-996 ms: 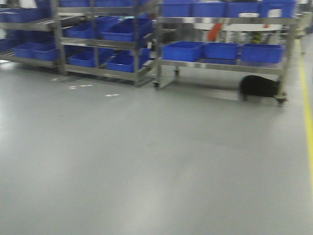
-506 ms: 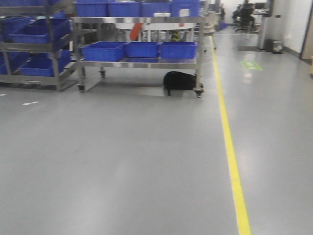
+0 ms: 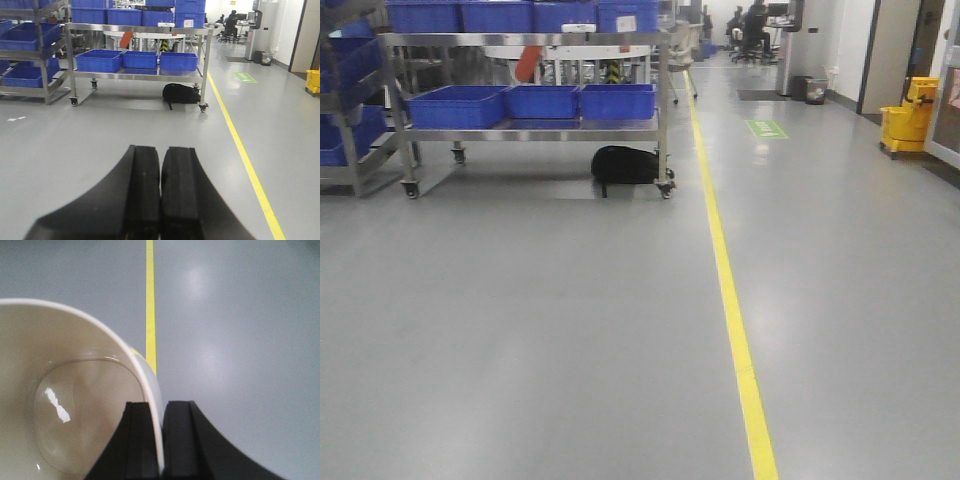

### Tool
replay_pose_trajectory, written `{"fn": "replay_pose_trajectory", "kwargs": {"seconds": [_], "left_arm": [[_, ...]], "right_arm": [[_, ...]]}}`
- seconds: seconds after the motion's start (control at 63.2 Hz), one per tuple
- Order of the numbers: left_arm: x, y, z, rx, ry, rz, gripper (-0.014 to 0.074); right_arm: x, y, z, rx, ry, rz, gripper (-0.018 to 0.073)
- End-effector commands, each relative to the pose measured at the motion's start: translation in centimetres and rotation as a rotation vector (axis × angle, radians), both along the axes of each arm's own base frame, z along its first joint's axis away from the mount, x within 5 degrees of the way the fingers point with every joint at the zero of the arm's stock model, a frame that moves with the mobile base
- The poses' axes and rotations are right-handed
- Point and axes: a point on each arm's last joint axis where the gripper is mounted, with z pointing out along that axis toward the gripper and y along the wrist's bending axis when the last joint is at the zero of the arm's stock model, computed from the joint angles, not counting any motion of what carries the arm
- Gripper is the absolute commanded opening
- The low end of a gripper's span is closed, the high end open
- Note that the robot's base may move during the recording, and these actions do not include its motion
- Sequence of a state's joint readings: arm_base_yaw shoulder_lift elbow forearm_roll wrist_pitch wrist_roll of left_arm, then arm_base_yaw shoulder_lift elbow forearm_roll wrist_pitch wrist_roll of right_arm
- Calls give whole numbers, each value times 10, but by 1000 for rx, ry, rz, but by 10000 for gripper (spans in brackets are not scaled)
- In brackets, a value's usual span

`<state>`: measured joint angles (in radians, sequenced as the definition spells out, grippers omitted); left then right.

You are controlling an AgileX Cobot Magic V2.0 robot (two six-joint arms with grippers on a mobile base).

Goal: Move white bin to right shelf second layer
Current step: 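Drive the base away from the table carrying the bin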

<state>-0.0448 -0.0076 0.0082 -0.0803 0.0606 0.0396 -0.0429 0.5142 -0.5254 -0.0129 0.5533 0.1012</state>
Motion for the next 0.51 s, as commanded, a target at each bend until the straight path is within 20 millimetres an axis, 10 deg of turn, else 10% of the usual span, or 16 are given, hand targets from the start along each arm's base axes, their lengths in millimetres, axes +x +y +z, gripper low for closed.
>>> {"fn": "replay_pose_trajectory", "kwargs": {"seconds": [0.0, 0.49], "left_arm": [[0, 0, -1, -14, -70, -1, 85], [0, 0, -1, -14, -70, -1, 85]], "right_arm": [[3, 0, 17, -6, -122, 1, 55], [3, 0, 17, -6, -122, 1, 55]]}}
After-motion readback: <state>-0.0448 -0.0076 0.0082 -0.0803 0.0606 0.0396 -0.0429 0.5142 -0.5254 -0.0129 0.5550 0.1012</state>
